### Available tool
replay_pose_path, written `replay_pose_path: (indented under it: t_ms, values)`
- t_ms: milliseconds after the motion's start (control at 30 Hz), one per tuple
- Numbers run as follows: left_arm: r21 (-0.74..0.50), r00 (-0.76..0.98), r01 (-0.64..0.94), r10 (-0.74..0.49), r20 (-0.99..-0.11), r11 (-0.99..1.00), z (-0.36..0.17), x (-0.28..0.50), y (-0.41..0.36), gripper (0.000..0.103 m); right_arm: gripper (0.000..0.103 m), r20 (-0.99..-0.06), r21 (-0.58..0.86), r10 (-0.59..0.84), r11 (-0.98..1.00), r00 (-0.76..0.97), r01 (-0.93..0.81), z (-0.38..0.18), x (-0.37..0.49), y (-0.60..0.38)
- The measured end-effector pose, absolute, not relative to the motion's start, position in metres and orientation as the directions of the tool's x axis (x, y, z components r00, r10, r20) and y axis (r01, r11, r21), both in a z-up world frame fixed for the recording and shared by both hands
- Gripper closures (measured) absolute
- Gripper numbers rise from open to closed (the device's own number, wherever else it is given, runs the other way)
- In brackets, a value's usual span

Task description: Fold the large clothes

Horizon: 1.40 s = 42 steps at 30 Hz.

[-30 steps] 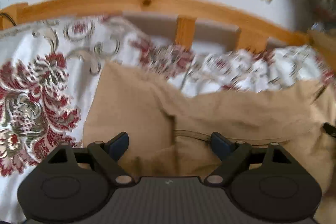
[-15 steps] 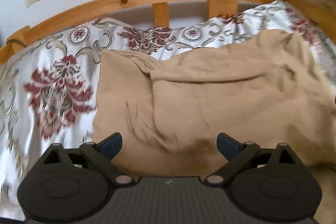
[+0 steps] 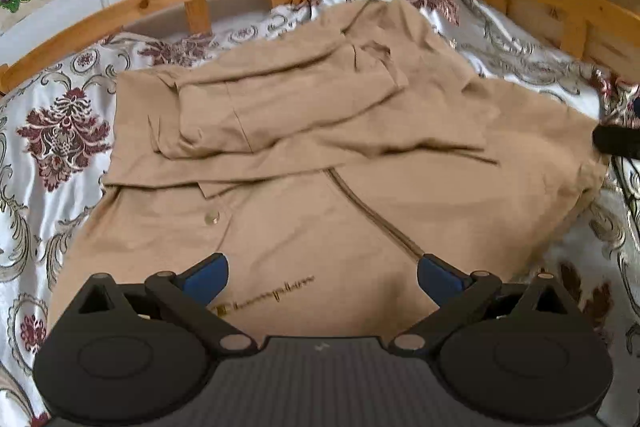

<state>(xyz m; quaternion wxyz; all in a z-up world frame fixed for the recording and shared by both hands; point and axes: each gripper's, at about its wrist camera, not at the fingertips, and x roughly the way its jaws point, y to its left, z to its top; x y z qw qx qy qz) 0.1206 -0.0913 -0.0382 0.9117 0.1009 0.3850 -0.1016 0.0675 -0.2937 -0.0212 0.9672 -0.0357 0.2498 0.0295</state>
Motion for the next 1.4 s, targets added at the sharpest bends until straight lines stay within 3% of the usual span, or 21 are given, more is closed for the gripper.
replay_pose_path:
  t_ms: [167, 367, 600, 867, 967, 1167, 1400]
  values:
    - [0.118, 0.673, 0.293, -0.117, -0.730, 0.949, -0.042, 0.115, -0.099, 0.001, 0.001, -0.557, 0.007, 0.030, 0.999, 0.830, -0.032, -0.035, 0.074, -0.309]
    - [0.154, 0.670, 0.322, -0.110, -0.734, 0.934, -0.051, 0.104, -0.102, 0.001, 0.001, -0.663, -0.049, 0.020, 0.996, 0.749, -0.070, -0.058, 0.092, -0.299]
    - [0.182, 0.684, 0.219, -0.017, -0.730, 0.959, -0.056, 0.105, -0.087, 0.001, 0.001, -0.750, -0.131, 0.026, 0.974, 0.661, -0.186, -0.078, 0.097, -0.276]
    - [0.157, 0.675, 0.171, 0.000, -0.738, 0.973, -0.055, 0.109, -0.069, 0.001, 0.001, -0.777, -0.141, 0.056, 0.955, 0.627, -0.259, -0.085, 0.097, -0.266]
    - [0.120, 0.664, 0.201, -0.045, -0.746, 0.972, -0.054, 0.107, -0.067, 0.001, 0.001, -0.808, -0.156, 0.062, 0.937, 0.586, -0.314, -0.091, 0.098, -0.260]
    - [-0.116, 0.629, 0.291, -0.281, -0.725, 0.950, -0.044, 0.097, -0.052, 0.001, 0.001, -0.820, -0.210, 0.064, 0.891, 0.569, -0.402, -0.098, 0.100, -0.249]
    - [-0.118, 0.642, 0.292, -0.285, -0.712, 0.949, -0.043, 0.095, -0.051, 0.001, 0.001, -0.768, -0.271, 0.023, 0.894, 0.640, -0.357, -0.091, 0.100, -0.256]
